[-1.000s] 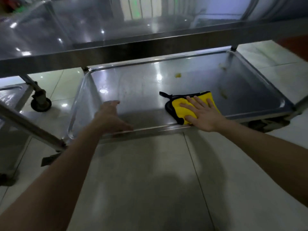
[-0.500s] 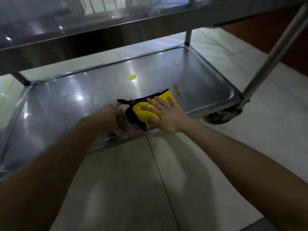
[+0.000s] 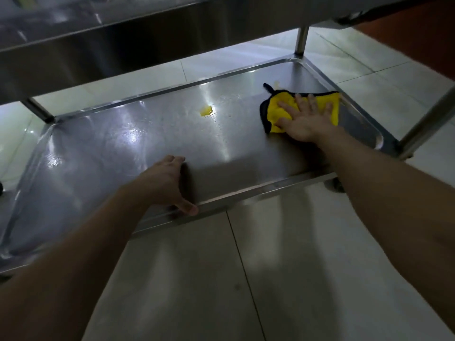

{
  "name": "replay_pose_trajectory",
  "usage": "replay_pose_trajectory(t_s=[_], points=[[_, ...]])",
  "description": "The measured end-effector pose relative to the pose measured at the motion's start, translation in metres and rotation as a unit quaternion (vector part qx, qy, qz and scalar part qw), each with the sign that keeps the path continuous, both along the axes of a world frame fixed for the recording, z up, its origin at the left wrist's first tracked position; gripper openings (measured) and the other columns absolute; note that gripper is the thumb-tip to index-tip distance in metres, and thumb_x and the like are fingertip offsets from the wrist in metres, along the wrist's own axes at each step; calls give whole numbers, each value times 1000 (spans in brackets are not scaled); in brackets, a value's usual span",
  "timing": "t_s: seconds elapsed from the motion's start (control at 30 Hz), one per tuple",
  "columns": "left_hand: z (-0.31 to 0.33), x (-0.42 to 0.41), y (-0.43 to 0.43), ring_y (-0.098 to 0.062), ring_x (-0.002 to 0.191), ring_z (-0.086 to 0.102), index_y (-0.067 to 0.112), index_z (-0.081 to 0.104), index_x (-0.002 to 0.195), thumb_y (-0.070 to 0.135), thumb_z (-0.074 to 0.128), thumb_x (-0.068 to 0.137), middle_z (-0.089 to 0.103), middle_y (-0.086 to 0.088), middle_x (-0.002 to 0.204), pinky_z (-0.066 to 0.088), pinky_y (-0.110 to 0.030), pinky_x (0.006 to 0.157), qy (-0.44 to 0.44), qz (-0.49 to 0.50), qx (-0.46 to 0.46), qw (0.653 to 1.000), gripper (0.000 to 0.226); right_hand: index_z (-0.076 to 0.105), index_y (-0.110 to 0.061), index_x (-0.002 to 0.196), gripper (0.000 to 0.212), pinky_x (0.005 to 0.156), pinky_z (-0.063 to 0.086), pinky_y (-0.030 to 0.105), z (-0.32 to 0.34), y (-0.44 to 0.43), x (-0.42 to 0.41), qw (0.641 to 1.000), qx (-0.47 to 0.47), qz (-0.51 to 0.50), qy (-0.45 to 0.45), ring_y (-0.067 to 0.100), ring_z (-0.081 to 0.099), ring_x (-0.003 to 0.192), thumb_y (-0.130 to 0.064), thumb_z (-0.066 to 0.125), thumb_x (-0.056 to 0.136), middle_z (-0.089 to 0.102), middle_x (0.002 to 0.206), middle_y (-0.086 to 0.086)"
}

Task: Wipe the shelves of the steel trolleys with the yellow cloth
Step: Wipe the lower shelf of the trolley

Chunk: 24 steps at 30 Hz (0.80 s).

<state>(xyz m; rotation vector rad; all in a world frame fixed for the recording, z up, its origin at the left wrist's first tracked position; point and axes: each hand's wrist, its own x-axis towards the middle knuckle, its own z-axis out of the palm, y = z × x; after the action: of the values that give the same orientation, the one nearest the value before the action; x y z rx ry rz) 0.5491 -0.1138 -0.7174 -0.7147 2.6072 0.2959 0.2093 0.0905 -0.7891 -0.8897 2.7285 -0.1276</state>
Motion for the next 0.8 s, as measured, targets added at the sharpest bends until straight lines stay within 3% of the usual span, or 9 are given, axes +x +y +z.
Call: replay_pose_trajectory(t_s=[0.2, 0.4, 0.57, 0.8], points=[[2, 1, -1, -29, 160, 30, 16, 12, 173, 66, 103, 46, 21, -6, 177, 30, -34, 126, -11, 17, 1, 1000, 163, 4, -56, 166, 73, 119, -16, 77, 1, -90, 108, 987, -18, 160, 19, 33, -19, 164, -79, 19, 98, -14, 179, -1], [6, 0, 4, -31, 163, 23, 16, 0, 173, 67, 103, 44, 10, -6, 180, 28, -38, 128, -35, 35, -2, 999, 172, 5, -57, 165, 74, 125, -12, 70, -6, -22, 157, 963, -48, 263, 24, 24, -17, 165, -72, 7, 93, -12, 179, -8], [7, -3, 9, -30, 164, 21, 14, 0, 173, 66, 102, 47, 10, -7, 180, 27, -38, 128, -38, 36, 4, 999, 170, 7, -58, 165, 60, 130, -10, 57, -2, 63, 100, 976, -32, 214, 20, 16, -14, 165, -56, 30, 109, -12, 178, -15], [3, -6, 11, -31, 163, 23, 16, 2, 173, 68, 99, 46, 12, -7, 180, 26, -41, 129, -19, 28, 24, 999, 168, 0, -61, 163, 62, 128, -11, 63, -1, 110, -1, 999, 5, 44, 10, 19, -15, 165, -68, 17, 104, -14, 178, -12]])
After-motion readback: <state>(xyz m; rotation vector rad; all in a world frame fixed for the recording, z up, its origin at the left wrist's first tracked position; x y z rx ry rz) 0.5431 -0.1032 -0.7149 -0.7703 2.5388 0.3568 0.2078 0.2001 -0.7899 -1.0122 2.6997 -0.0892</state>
